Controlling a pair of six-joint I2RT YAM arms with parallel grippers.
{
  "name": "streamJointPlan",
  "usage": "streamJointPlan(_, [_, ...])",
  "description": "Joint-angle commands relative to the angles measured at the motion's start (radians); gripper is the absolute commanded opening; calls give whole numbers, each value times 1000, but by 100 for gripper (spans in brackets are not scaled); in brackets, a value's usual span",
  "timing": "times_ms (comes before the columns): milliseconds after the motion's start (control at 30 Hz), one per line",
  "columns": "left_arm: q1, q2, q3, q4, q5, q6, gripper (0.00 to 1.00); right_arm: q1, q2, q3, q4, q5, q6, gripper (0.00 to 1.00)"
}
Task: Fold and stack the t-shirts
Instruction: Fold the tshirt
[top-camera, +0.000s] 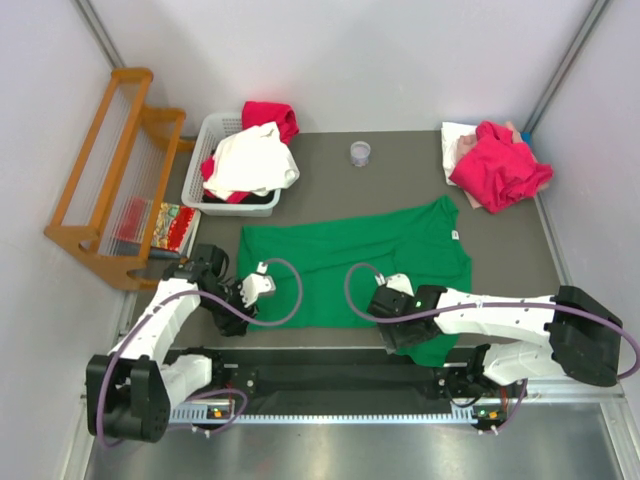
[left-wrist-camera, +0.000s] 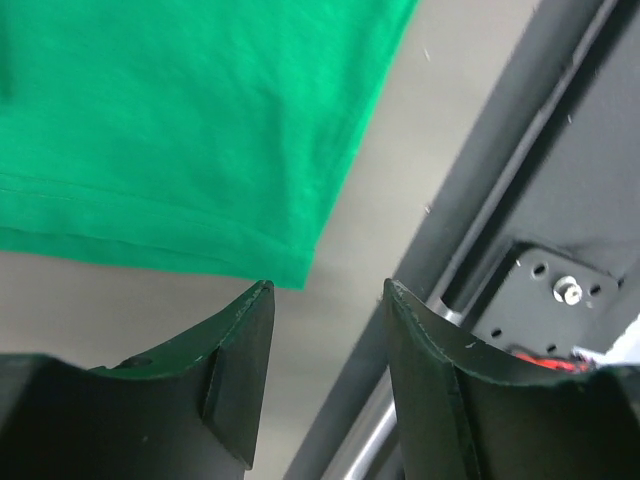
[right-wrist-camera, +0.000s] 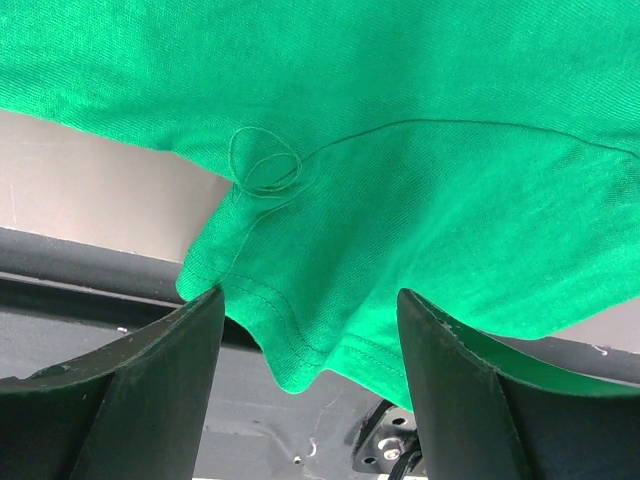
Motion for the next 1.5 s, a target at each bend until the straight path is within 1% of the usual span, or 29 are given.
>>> streamJointPlan(0, [-4,-1,44,-86,6,74,54,-16,-12,28,20,10,-11,70])
streamJointPlan(100, [-7,2,50,-114,14,114,56,-21,-10,32,20,12,-17,70])
streamJointPlan(400, [-56,80,79,-131,-10,143,59,-30,-16,32,19,9,-23,71])
streamJointPlan(567, [-125,99,61,-77,-56,116,59,-31,-23,32,16,7,-17,71])
streamJointPlan(633, [-148,108,44,-36,-75,102,58,-33,-27,32,13,7,-17,71])
streamJointPlan(767, [-159,117,-2,10,-89,102,58,-35,-33,31,10,6,-15,71])
streamJointPlan(1033, [-161,116,-33,46,-90,122,56,-38,-36,34,5,4,-17,71])
streamJointPlan(1067, [-161,116,-31,44,-89,119,55,-38,-38,34,5,4,-17,71])
streamJointPlan(1200, [-161,114,-28,50,-84,111,45,-39,-43,34,4,0,-18,71])
streamJointPlan(1233, [-161,116,-31,57,-84,111,39,-39,-43,34,4,0,-18,71])
streamJointPlan(1367, [-161,123,-33,95,-81,96,34,-39,-43,34,5,3,-18,70])
streamJointPlan(1467, [-161,139,-28,124,-67,81,29,-41,-43,34,8,0,-20,70])
